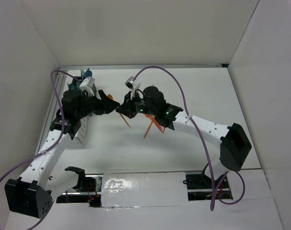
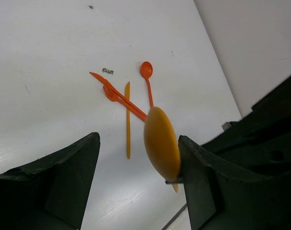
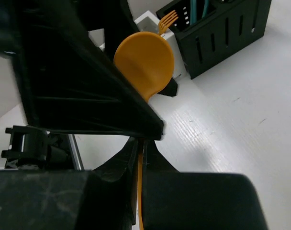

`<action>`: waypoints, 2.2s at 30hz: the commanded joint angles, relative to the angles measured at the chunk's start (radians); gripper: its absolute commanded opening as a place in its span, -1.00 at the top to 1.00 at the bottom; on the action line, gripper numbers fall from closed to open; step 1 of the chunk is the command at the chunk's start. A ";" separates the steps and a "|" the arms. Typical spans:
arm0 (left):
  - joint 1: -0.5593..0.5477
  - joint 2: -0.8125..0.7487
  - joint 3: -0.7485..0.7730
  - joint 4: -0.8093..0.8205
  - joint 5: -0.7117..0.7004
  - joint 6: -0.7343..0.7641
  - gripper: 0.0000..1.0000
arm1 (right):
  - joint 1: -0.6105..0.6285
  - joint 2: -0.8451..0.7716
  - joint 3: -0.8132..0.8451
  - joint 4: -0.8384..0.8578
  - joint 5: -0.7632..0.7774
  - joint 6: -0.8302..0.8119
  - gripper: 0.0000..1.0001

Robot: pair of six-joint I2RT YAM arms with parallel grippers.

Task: Sort the eating utensils into containers

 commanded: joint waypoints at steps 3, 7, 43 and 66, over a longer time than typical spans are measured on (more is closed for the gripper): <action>-0.036 0.015 0.037 0.067 -0.076 -0.014 -0.48 | 0.038 0.012 0.059 0.095 0.044 0.006 1.00; -0.050 0.004 0.022 0.117 -0.090 -0.025 -0.11 | 0.054 0.029 0.068 0.095 0.067 0.010 1.00; 0.584 0.004 0.094 0.120 -0.378 0.324 0.77 | -0.498 -0.169 -0.202 -0.132 0.205 -0.043 -1.00; 0.532 0.116 -0.057 0.315 -0.260 0.596 0.68 | -0.403 -0.017 -0.248 -0.126 0.140 -0.104 -0.86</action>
